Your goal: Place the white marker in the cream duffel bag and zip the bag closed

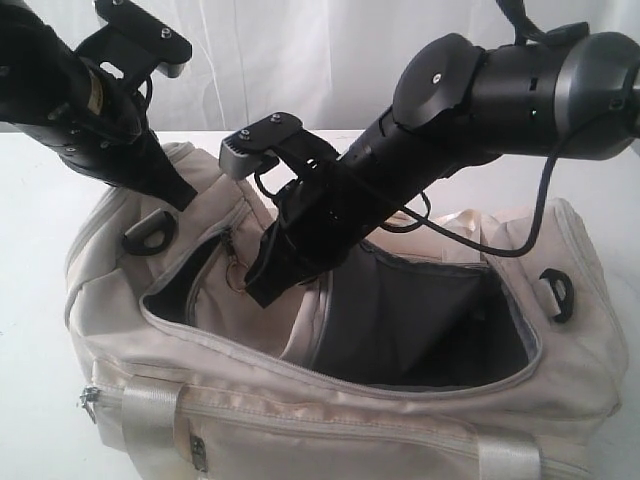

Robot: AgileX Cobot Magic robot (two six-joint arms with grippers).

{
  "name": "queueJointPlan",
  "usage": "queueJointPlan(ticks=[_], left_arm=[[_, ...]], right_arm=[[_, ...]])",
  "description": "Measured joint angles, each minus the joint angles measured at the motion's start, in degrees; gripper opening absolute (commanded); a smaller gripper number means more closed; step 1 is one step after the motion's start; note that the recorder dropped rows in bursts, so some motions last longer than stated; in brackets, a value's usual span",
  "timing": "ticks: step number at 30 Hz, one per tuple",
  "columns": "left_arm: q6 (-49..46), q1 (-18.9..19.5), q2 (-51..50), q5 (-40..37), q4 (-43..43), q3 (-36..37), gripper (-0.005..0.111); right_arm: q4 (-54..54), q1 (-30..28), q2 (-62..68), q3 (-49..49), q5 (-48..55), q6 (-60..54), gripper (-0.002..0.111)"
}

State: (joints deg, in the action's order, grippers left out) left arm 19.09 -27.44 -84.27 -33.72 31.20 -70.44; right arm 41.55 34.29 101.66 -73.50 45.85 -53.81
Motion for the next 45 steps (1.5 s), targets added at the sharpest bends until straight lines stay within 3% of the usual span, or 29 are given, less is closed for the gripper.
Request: queueJointPlan(ticks=[3, 6, 16, 26, 33, 36, 41, 45], left_arm=[[0.0, 0.0, 0.0, 0.0, 0.0, 0.0, 0.000], [0.0, 0.0, 0.0, 0.0, 0.0, 0.0, 0.000], [0.0, 0.0, 0.0, 0.0, 0.0, 0.0, 0.000], [0.0, 0.0, 0.0, 0.0, 0.0, 0.0, 0.000], [-0.1, 0.0, 0.0, -0.2, 0.1, 0.0, 0.000], [-0.1, 0.0, 0.0, -0.2, 0.1, 0.0, 0.000], [-0.1, 0.0, 0.0, -0.2, 0.1, 0.0, 0.000], [-0.1, 0.0, 0.0, -0.2, 0.1, 0.0, 0.000]], right_arm=[[0.0, 0.0, 0.0, 0.0, 0.0, 1.0, 0.040], [0.0, 0.0, 0.0, 0.0, 0.0, 2.2, 0.051], [-2.3, 3.8, 0.0, 0.0, -6.1, 5.4, 0.057], [-10.7, 5.7, 2.3, 0.0, -11.6, 13.8, 0.055], [-13.6, 5.7, 3.6, 0.0, -12.4, 16.6, 0.020], [-14.0, 5.7, 3.3, 0.0, -12.5, 17.2, 0.013], [-14.8, 5.7, 1.7, 0.0, -13.2, 18.1, 0.013], [-15.2, 5.7, 1.2, 0.0, -11.7, 19.1, 0.026]])
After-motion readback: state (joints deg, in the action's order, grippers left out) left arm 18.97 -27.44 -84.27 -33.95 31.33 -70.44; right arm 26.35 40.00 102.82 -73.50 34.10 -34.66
